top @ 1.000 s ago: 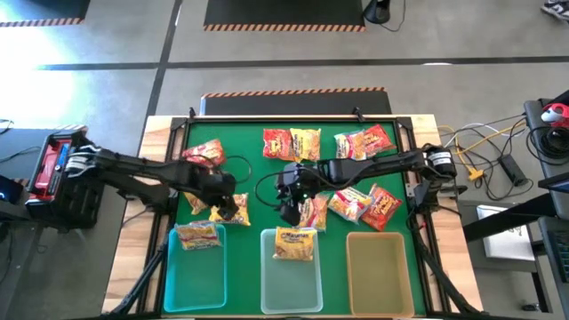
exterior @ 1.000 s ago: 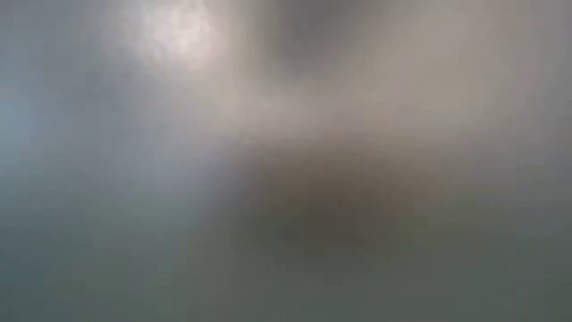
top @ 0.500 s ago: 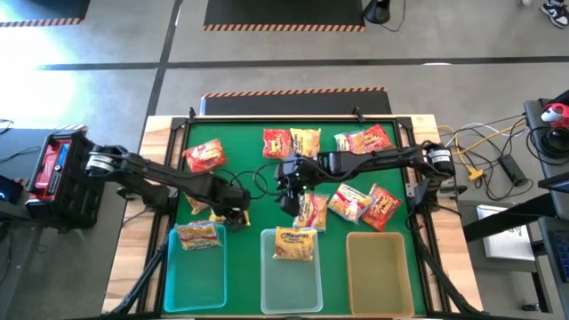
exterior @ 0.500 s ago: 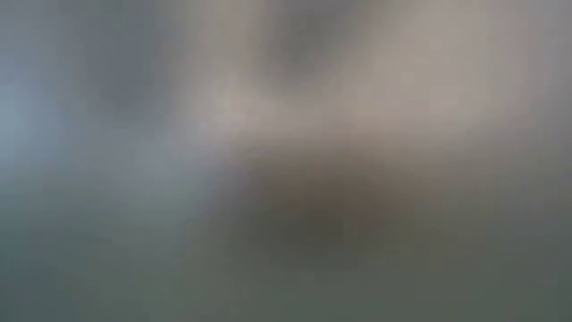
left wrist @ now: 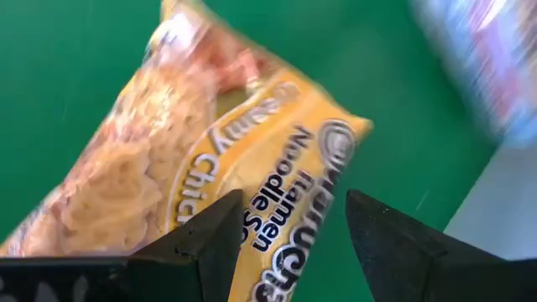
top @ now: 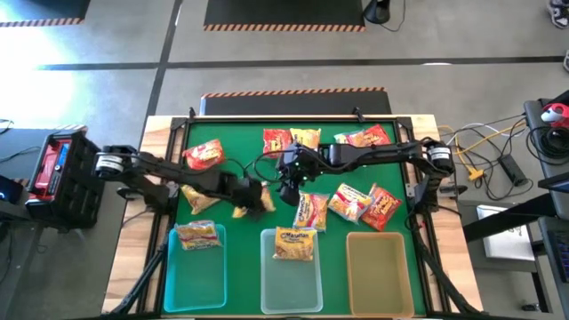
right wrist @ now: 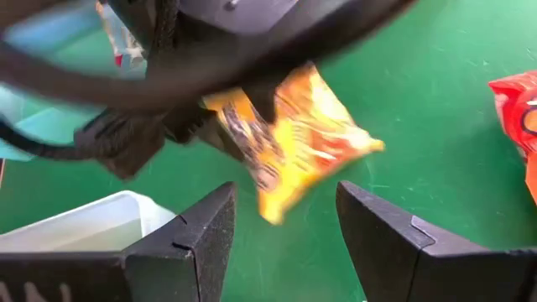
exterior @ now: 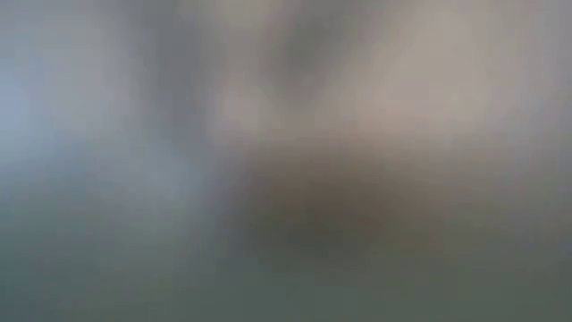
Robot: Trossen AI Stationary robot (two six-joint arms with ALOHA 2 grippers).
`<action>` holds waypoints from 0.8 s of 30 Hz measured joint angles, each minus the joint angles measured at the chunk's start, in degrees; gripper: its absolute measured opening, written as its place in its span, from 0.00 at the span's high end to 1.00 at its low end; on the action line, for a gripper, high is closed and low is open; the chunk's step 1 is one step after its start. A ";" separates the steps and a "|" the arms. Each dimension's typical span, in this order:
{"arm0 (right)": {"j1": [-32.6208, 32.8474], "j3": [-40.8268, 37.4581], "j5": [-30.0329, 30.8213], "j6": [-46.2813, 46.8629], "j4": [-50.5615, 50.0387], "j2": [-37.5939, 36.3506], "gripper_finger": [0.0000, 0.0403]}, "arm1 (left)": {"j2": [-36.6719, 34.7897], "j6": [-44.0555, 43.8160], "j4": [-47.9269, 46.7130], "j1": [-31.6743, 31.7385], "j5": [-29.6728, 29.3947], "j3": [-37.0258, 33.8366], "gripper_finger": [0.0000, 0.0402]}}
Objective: Sort Maruchan noodles
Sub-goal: Put the yellow noodle pack into the transparent bin
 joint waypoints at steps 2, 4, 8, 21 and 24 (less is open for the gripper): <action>-0.34 0.00 0.04 0.96 0.00 0.00 0.52 | 0.04 0.76 6.04 2.23 -0.20 0.01 0.52; -0.62 0.00 0.10 2.04 -0.08 0.00 0.52 | -0.01 1.20 10.52 4.25 -0.17 0.03 0.52; -1.27 0.00 0.03 5.13 -2.11 0.00 0.52 | -2.12 1.36 10.31 7.02 2.22 0.03 0.52; -1.60 -2.71 1.45 11.44 -2.76 4.86 0.52 | -7.62 5.55 -5.08 10.28 -0.04 -0.12 0.52; -1.62 -2.71 1.46 11.42 -1.31 6.75 0.52 | -6.69 6.37 -5.07 12.13 -0.60 -0.68 0.52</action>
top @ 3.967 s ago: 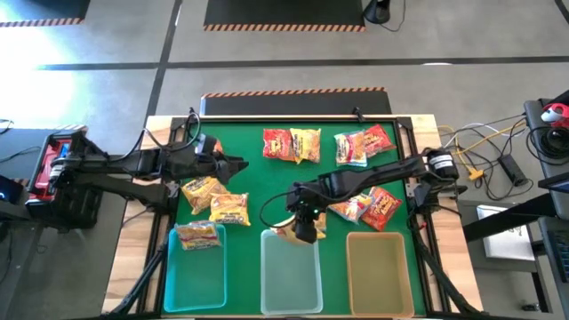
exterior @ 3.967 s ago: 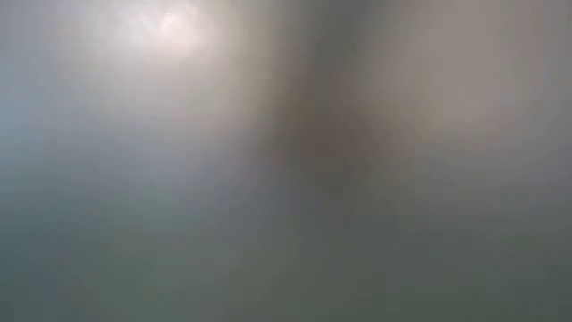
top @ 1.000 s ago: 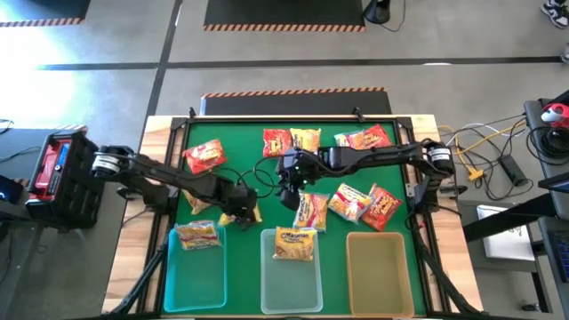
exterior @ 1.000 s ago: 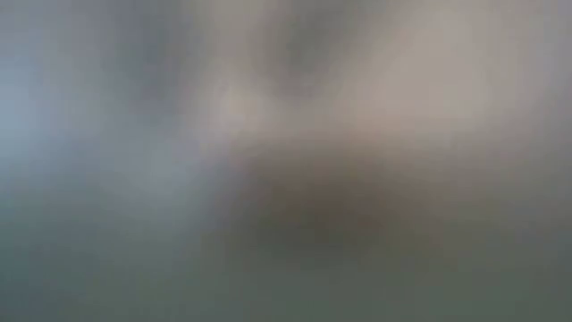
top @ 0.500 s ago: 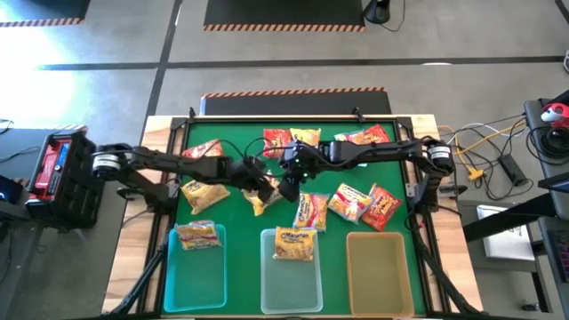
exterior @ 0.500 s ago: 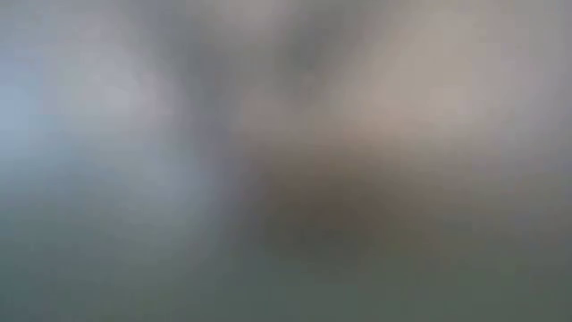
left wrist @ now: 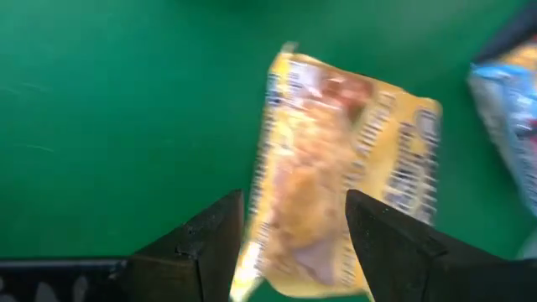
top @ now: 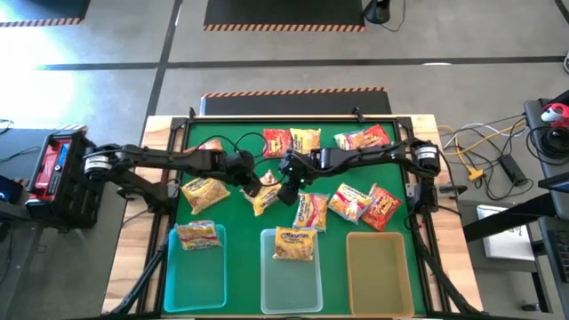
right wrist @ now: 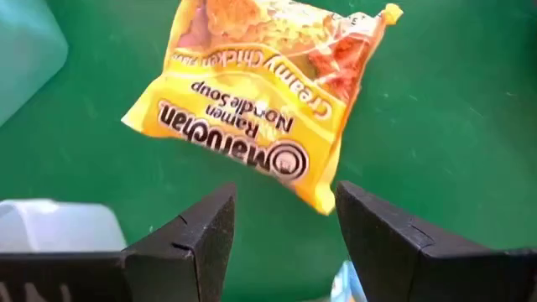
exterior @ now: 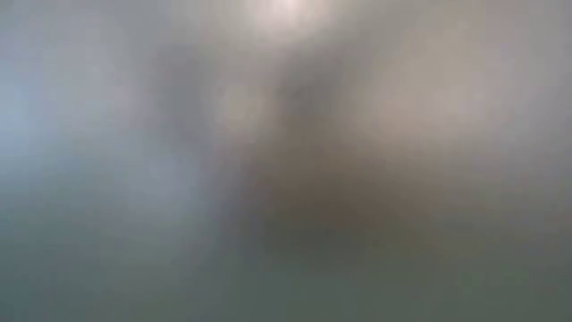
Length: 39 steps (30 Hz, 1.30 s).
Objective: Sort Maruchan noodles
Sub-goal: Put the yellow noodle pack into the transparent bin
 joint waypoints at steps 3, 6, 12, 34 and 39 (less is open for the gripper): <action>0.00 0.00 0.00 0.00 1.60 1.48 0.52 | 0.28 0.04 0.76 1.85 0.12 -1.59 0.52; 0.02 0.00 0.00 0.08 2.04 2.69 0.52 | 0.28 -0.24 4.01 2.98 4.08 -4.31 0.52; 0.02 -0.06 0.00 0.00 2.05 5.20 0.52 | 0.35 -1.76 11.27 3.32 7.06 -9.00 0.52; -0.92 -0.53 -0.56 -1.46 -3.44 -1.72 0.52 | 0.13 -11.59 15.94 3.21 10.22 -16.86 0.52; -2.20 -1.26 -3.18 -0.66 -0.91 -1.09 0.52 | 0.17 -11.18 15.99 2.95 10.21 -16.99 0.52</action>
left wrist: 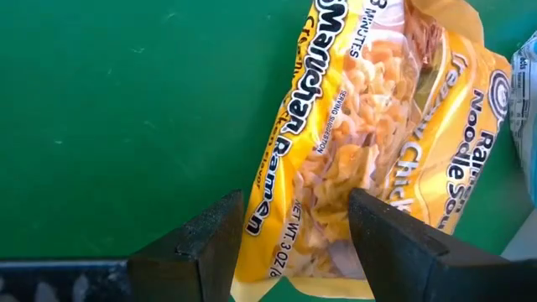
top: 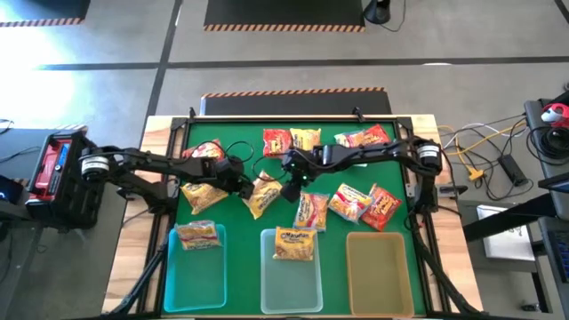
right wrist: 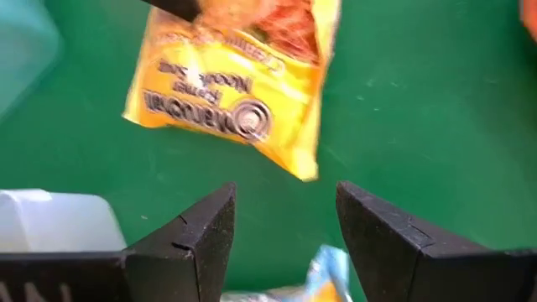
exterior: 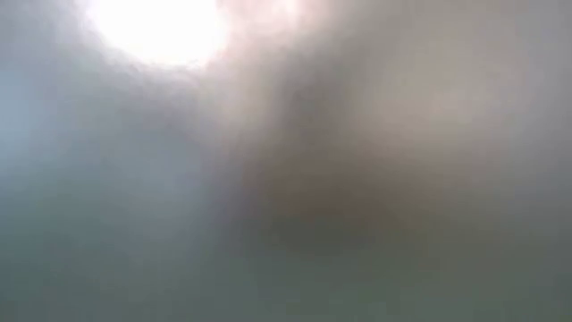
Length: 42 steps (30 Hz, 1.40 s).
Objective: Sort Maruchan noodles
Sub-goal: Put the yellow noodle pack into the transparent bin
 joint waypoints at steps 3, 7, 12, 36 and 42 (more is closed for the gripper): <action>-1.67 -0.49 -4.63 1.00 3.15 1.74 0.52 | 0.00 0.46 -0.08 -0.33 -0.08 -0.16 0.52; -4.58 -0.65 -8.67 2.69 7.55 3.40 0.52 | 0.02 0.66 -0.46 -0.83 -0.01 -0.18 0.53; -7.58 -0.65 -12.16 4.48 11.28 5.51 0.52 | 0.07 0.68 -0.44 -1.25 -0.07 -0.17 0.56; -10.34 -0.62 -25.35 13.98 18.47 11.34 0.50 | 0.13 -0.39 -0.55 -1.31 1.21 -0.07 0.58; -10.37 -0.43 -25.94 14.78 21.82 12.48 0.41 | 0.13 -0.73 -0.66 -1.31 1.24 -0.07 0.58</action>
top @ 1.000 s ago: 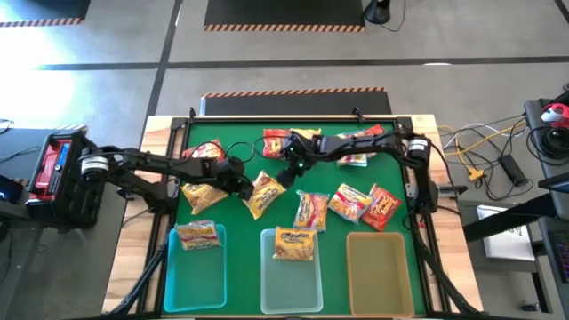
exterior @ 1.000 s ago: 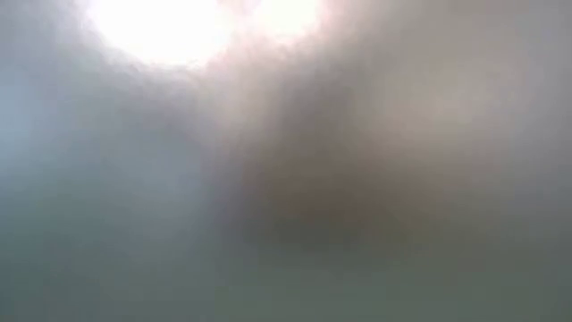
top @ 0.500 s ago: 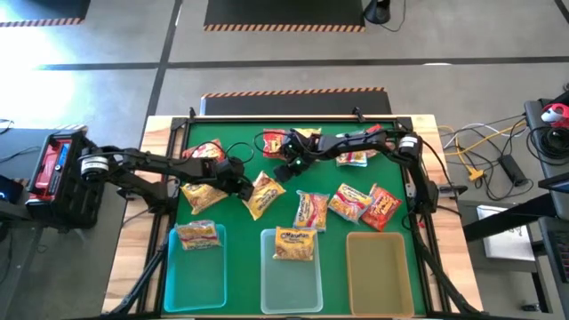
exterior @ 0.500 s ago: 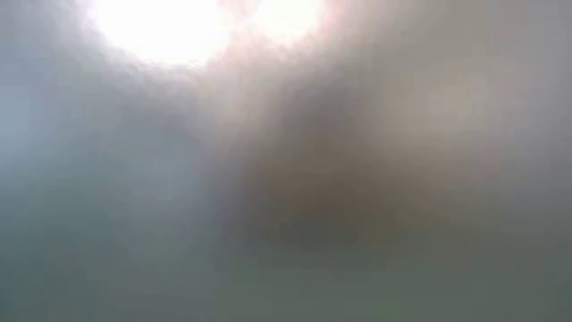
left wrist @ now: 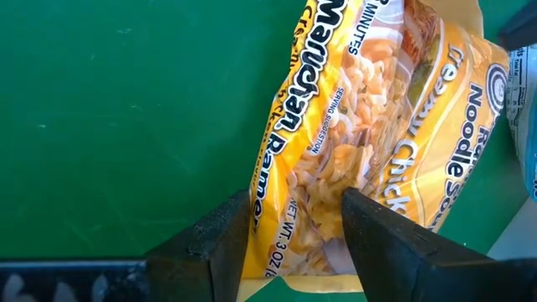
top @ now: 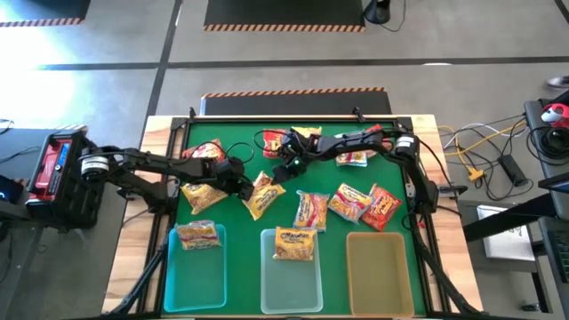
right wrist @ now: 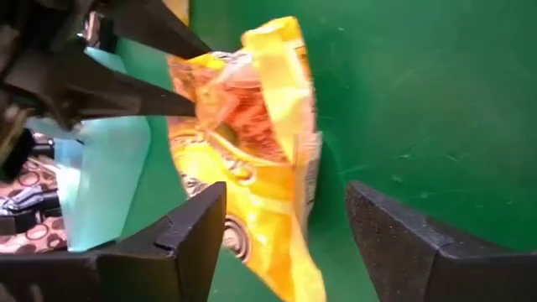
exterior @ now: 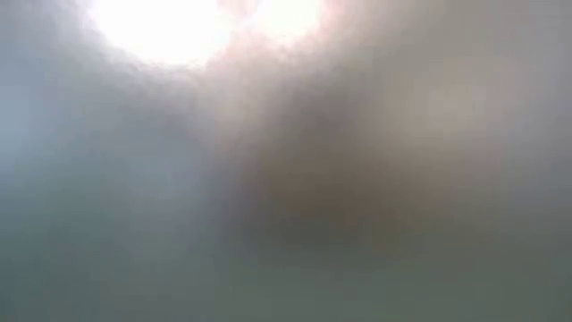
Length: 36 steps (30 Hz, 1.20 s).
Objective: Sort Maruchan noodles
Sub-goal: Put the yellow noodle pack into the transparent bin
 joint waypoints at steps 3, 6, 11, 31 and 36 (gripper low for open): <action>0.13 -0.04 -2.32 0.98 1.78 1.30 0.37 | 0.00 -0.45 -0.01 0.00 0.02 0.00 0.58; 0.41 -0.04 -5.09 3.57 5.70 2.33 0.35 | 0.00 -0.85 0.00 -0.02 0.01 0.00 0.58; 0.96 0.00 -5.50 5.09 8.09 3.36 0.35 | 0.00 -1.23 -0.17 -0.04 0.21 0.00 0.58; 4.56 0.00 -4.90 5.49 10.65 3.54 0.43 | 0.09 -2.59 2.16 -0.07 -0.32 -0.26 0.58; 4.63 0.00 -4.78 5.60 10.51 3.54 0.50 | 0.09 -2.68 2.60 -0.09 -0.32 -0.24 0.58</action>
